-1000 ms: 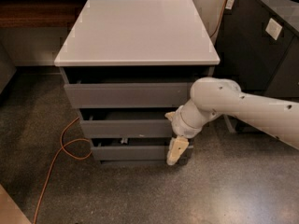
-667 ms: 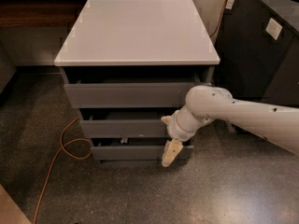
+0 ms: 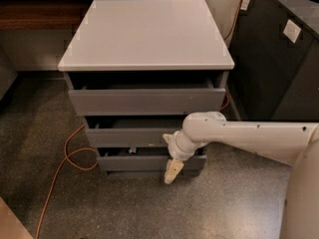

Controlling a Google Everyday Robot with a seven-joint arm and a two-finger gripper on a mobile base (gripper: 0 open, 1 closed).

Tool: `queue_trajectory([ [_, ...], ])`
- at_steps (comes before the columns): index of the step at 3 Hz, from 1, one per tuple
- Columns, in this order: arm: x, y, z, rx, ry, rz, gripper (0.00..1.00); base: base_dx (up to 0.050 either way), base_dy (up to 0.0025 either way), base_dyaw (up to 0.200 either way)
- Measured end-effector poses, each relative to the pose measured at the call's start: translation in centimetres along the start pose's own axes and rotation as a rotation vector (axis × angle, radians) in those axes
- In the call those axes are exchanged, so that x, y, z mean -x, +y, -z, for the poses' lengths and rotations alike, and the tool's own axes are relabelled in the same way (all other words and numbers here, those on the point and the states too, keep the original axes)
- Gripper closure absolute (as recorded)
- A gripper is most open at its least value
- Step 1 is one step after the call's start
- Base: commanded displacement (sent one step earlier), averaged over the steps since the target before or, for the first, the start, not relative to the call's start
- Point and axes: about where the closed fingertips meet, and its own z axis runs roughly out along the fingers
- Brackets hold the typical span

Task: Pick rxbar blueberry from bottom drawer and place on counter

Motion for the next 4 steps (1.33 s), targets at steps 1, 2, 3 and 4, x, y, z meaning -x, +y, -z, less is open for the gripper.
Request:
queue_trajectory([
  [1, -1.1, -0.8, -2.8, -0.018, 0.025, 0.02, 0.0, 0.0, 0.0, 0.0],
  [2, -3.6, -1.2, -7.9, -0.025, 0.013, -0.037, 0.0, 0.0, 0.0, 0.0],
  [3, -3.6, -1.2, -7.9, -0.025, 0.013, -0.037, 0.0, 0.0, 0.0, 0.0],
  [4, -4.4, -1.1, -9.1, -0.014, 0.046, -0.028, 0.0, 0.0, 0.0, 0.0],
])
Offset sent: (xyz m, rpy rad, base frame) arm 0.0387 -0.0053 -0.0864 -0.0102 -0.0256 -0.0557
